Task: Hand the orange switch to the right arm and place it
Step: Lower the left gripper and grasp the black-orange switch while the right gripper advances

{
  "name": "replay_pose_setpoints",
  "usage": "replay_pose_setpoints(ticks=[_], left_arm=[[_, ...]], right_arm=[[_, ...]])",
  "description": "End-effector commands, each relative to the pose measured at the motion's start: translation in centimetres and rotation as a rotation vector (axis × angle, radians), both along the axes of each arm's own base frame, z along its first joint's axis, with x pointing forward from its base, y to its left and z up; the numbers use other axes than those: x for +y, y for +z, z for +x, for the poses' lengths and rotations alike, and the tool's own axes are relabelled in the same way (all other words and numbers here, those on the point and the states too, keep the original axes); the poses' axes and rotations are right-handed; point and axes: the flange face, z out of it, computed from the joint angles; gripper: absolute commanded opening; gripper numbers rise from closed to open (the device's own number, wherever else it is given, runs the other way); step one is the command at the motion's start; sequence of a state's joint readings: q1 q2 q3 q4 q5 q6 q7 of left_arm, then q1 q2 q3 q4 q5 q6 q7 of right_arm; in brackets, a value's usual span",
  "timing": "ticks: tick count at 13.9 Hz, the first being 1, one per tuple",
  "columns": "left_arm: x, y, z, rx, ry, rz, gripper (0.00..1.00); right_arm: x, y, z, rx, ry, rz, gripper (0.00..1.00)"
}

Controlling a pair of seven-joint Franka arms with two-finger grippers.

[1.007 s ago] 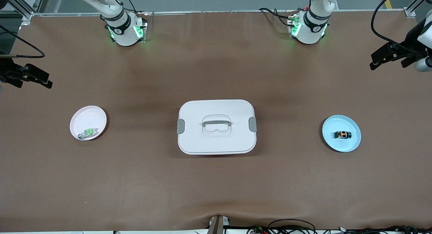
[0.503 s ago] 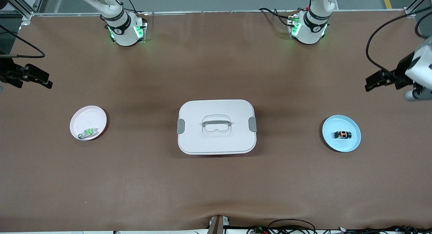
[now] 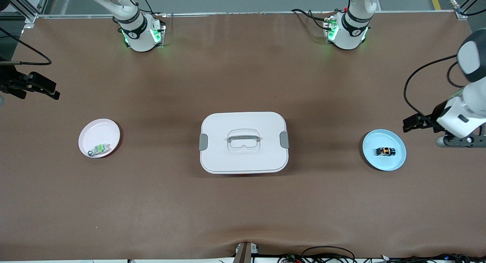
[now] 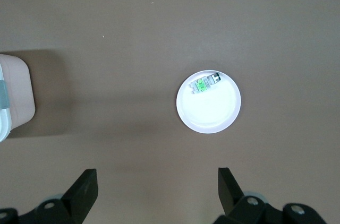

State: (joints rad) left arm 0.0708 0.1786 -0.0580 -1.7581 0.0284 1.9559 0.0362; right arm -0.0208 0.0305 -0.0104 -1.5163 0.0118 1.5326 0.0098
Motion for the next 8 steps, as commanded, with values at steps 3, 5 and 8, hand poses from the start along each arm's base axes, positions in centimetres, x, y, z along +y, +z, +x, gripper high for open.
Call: replay_pose_setpoints(ticks=[3,5,8], left_arm=[[3.0,-9.2,-0.4,-0.049,-0.016,0.011,1.00],[3.4,-13.4,0.3,-0.034,-0.017,0.005,1.00],[4.5,-18.1,0.7,-0.025,0.000,-0.003,1.00]], right_arm=[[0.1,0.3,0.6,-0.042,0.007,0.001,1.00],[0.1,0.2,0.7,-0.042,0.008,0.001,1.00],[0.4,0.4,0.9,-0.059,0.016,-0.001,1.00]])
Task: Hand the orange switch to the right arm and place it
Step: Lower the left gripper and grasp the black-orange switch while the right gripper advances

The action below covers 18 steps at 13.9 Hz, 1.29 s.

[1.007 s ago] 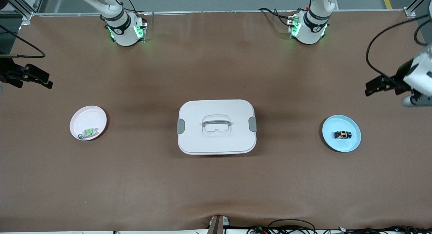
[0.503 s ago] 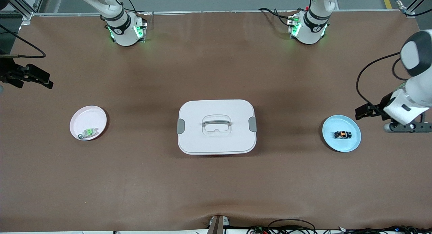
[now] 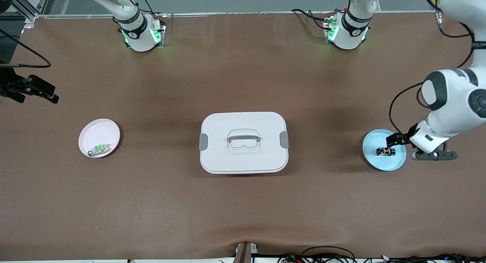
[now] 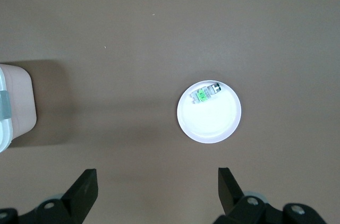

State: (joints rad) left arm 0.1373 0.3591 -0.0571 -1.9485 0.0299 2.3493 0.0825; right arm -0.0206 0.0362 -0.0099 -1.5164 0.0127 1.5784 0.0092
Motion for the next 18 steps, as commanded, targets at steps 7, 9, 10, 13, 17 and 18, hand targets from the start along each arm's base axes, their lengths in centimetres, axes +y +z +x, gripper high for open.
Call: replay_pose_setpoints(ticks=[7,9,10,13,17,18], left_arm=[[1.4,-5.5,0.1,0.039,0.002,0.001,1.00],[1.5,-6.5,0.1,0.040,-0.009,0.001,1.00],[1.6,-7.0,0.1,0.037,-0.012,0.001,1.00],[1.6,-7.9,0.1,0.043,-0.067,0.038,1.00],[2.1,-8.9,0.0,0.031,-0.081,0.049,1.00],[2.1,-9.6,-0.2,0.030,-0.088,0.047,1.00]], right_arm=[[4.2,0.4,0.5,-0.045,0.085,-0.013,1.00],[4.9,0.0,0.7,-0.037,0.097,-0.015,1.00],[5.4,-0.5,0.9,-0.027,0.107,-0.017,1.00],[6.7,-1.1,1.1,-0.016,0.128,-0.017,1.00],[7.6,-4.1,2.3,0.041,0.134,-0.005,1.00],[7.6,-4.3,2.3,0.046,0.134,-0.005,1.00]])
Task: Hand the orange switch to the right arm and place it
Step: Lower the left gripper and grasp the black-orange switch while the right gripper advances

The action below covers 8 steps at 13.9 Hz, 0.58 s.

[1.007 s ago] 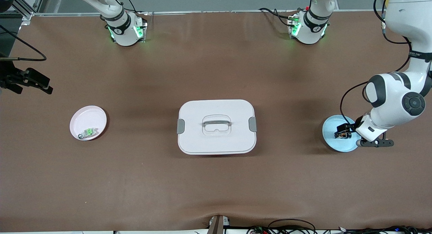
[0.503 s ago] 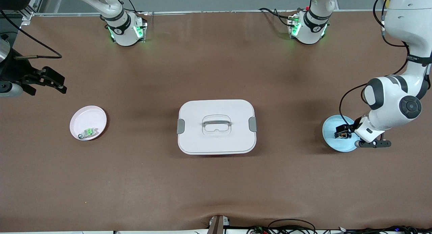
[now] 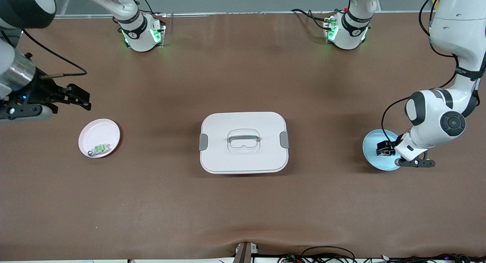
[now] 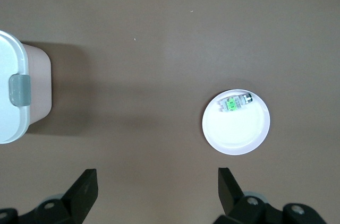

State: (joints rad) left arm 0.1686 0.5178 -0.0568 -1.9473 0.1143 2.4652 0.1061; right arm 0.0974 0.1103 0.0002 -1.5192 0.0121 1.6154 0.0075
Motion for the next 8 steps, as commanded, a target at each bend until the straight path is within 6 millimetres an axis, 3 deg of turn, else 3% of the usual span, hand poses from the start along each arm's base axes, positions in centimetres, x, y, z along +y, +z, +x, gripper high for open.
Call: replay_pose_setpoints(ticks=[1,6,8], left_arm=[[0.3,-1.2,-0.1,-0.019,-0.044,0.006,1.00],[0.2,-2.5,-0.2,-0.009,-0.053,0.001,1.00],[0.2,-3.0,-0.3,-0.003,-0.053,-0.001,0.79]], right_arm=[[0.1,-0.3,0.1,0.010,0.007,-0.004,1.00],[-0.1,-1.7,0.2,0.039,0.005,-0.008,1.00],[0.0,-2.0,0.3,0.047,0.002,-0.008,1.00]])
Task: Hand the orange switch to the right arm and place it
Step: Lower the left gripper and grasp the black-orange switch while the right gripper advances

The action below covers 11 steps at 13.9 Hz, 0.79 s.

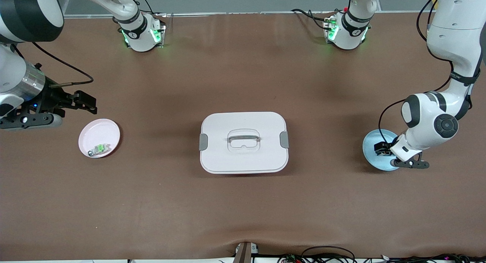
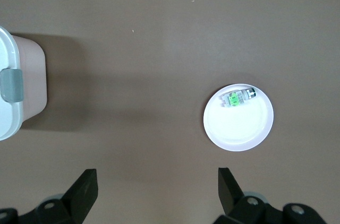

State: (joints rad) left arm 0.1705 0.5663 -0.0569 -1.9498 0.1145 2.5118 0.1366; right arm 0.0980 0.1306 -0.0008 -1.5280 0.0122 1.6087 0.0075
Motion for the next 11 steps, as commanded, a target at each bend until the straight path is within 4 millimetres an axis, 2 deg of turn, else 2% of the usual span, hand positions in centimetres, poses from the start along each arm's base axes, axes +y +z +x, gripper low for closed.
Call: replay_pose_setpoints(ticks=[1,2,4,5,8,11], left_arm=[[0.2,-0.4,-0.1,-0.008,-0.022,0.006,0.65],[0.2,-0.4,0.0,-0.008,-0.022,0.006,0.48],[-0.4,-0.1,0.1,-0.011,-0.032,0.005,0.05],[-0.5,0.4,0.3,-0.019,-0.029,0.007,0.00],[-0.7,2.9,0.9,-0.050,-0.022,0.004,0.00],[-3.1,6.1,1.7,-0.067,-0.036,-0.012,0.00]], right_arm=[[0.1,-0.3,-0.1,0.010,0.004,-0.001,1.00],[0.3,-0.3,-0.1,0.011,0.004,0.011,1.00],[0.9,-0.3,-0.2,0.019,0.000,0.062,1.00],[1.1,-0.4,-0.2,0.024,-0.005,0.092,1.00],[2.0,-0.9,-0.5,0.057,-0.044,0.249,1.00],[3.5,-1.3,-0.9,0.093,-0.110,0.334,1.00]])
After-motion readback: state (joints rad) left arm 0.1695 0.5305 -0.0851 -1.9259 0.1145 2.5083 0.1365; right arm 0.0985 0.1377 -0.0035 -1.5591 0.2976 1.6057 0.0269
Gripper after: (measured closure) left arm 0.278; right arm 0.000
